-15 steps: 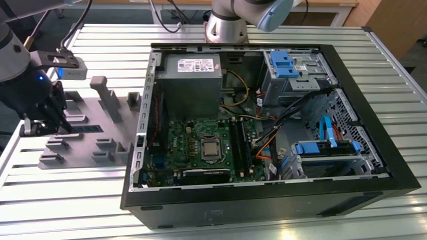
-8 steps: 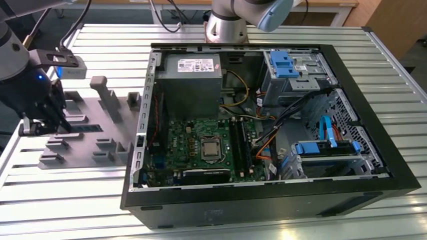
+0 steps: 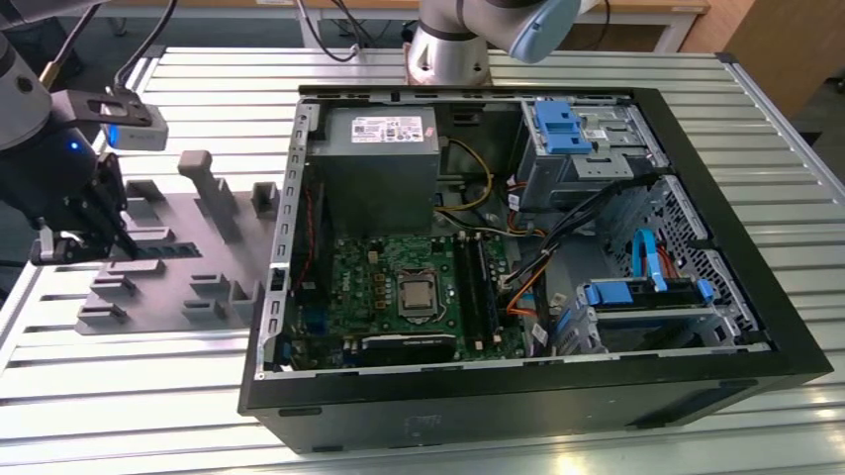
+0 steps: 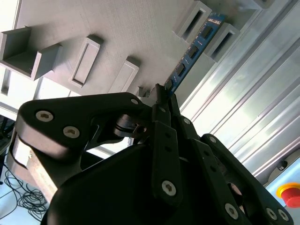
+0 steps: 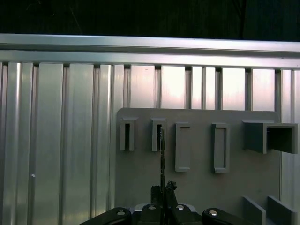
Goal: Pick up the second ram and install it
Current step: 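Pick up the second ram and move it above second insertion slot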
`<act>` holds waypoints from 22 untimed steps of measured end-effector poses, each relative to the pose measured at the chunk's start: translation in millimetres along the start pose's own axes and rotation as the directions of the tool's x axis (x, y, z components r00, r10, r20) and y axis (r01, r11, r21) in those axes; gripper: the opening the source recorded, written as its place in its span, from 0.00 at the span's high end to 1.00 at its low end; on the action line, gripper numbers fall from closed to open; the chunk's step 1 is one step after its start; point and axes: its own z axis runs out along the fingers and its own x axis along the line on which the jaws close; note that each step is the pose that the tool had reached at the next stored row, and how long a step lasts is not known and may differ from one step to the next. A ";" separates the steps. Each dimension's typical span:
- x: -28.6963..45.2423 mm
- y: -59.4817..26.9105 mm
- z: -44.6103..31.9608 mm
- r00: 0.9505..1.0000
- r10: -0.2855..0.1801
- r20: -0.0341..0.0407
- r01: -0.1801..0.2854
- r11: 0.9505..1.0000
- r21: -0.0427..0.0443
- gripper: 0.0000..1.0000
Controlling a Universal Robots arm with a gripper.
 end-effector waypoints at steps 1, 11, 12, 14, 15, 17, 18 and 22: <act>0.0 0.0 -0.2 1.000 0.000 0.000 0.000 1.000 0.000 0.86; -0.1 0.0 -4.5 1.000 0.000 0.000 0.000 1.000 0.000 0.86; -0.1 0.0 -4.7 1.000 0.000 0.000 0.000 1.000 0.000 0.86; -0.1 0.0 -5.0 1.000 0.000 0.000 0.000 1.000 0.000 0.86; -0.1 0.0 -5.2 1.000 0.000 0.000 0.000 1.000 0.000 0.86; -0.1 0.0 -5.6 1.000 0.000 0.000 0.000 1.000 0.000 0.86; -0.1 0.0 -5.8 1.000 0.000 0.000 0.000 1.000 0.000 0.86; -0.2 0.0 -6.6 1.000 0.000 0.000 0.000 1.000 0.000 0.86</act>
